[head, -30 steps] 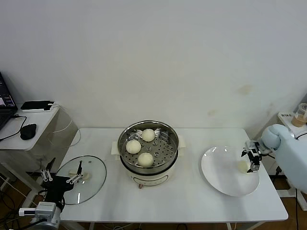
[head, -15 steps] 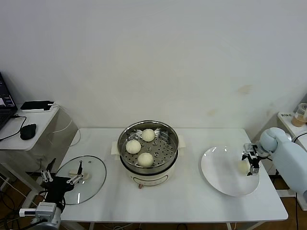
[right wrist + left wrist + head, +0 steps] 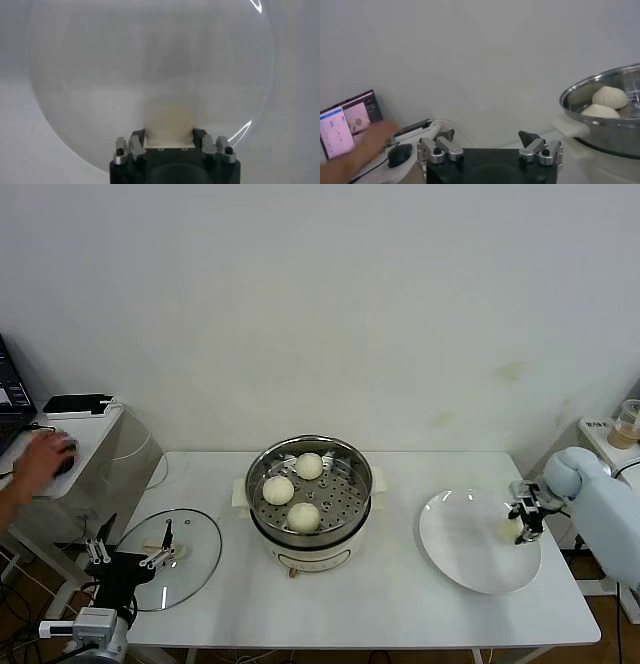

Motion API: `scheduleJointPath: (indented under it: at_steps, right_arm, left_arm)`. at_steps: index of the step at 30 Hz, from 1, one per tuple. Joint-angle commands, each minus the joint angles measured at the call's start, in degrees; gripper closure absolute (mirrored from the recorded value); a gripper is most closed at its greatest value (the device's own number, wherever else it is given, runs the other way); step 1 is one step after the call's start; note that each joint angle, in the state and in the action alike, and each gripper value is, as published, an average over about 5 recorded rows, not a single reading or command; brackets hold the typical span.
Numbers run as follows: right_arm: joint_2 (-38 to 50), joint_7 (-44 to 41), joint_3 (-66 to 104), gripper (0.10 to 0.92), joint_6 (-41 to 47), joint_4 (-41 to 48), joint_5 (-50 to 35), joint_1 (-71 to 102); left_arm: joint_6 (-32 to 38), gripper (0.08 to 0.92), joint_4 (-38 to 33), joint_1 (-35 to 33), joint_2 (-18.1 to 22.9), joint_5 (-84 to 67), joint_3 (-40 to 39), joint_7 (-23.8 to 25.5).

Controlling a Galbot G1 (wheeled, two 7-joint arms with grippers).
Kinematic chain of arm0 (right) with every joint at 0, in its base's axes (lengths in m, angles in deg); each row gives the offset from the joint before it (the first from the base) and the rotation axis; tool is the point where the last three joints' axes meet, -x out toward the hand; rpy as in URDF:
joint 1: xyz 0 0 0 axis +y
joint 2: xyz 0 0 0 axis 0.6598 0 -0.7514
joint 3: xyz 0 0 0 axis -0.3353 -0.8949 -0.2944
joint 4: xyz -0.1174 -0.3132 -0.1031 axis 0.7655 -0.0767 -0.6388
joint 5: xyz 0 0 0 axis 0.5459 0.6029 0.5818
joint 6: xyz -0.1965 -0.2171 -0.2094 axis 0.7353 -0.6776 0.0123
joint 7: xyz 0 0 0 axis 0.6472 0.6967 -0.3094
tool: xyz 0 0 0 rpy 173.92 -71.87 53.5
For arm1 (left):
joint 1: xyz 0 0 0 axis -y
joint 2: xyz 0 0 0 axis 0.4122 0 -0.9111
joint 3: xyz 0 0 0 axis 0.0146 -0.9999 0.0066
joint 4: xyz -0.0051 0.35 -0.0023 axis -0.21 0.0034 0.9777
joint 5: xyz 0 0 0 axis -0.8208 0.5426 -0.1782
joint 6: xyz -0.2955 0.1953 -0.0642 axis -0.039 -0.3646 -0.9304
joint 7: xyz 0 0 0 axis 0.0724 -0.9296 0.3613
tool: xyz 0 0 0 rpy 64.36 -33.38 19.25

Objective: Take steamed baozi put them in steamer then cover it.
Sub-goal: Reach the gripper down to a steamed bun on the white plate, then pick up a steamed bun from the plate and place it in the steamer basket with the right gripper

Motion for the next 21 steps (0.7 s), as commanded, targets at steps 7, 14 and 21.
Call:
scheduleJointPath:
  at_steps: [7, 14, 21]
  right_arm:
    - [10.0, -1.1, -19.6, 0.455, 9.1, -21.0, -19.4, -19.7]
    - [3.3, 2.2, -36.5, 0.441, 15.4, -26.2, -33.0, -39.1]
    - [-8.4, 8.2, -45.4, 0.433, 21.8, -26.9, -45.3, -48.9]
  left_arm:
    - [-0.1, 0.177, -0.7, 0.3, -0.5, -0.2, 0.0, 0.1]
    - [-0.2, 0.177, -0.6, 0.4, -0.4, 0.1, -0.6, 0.0]
    - [0.0, 0.177, 0.4, 0.7, -0.3, 0.1, -0.7, 0.0]
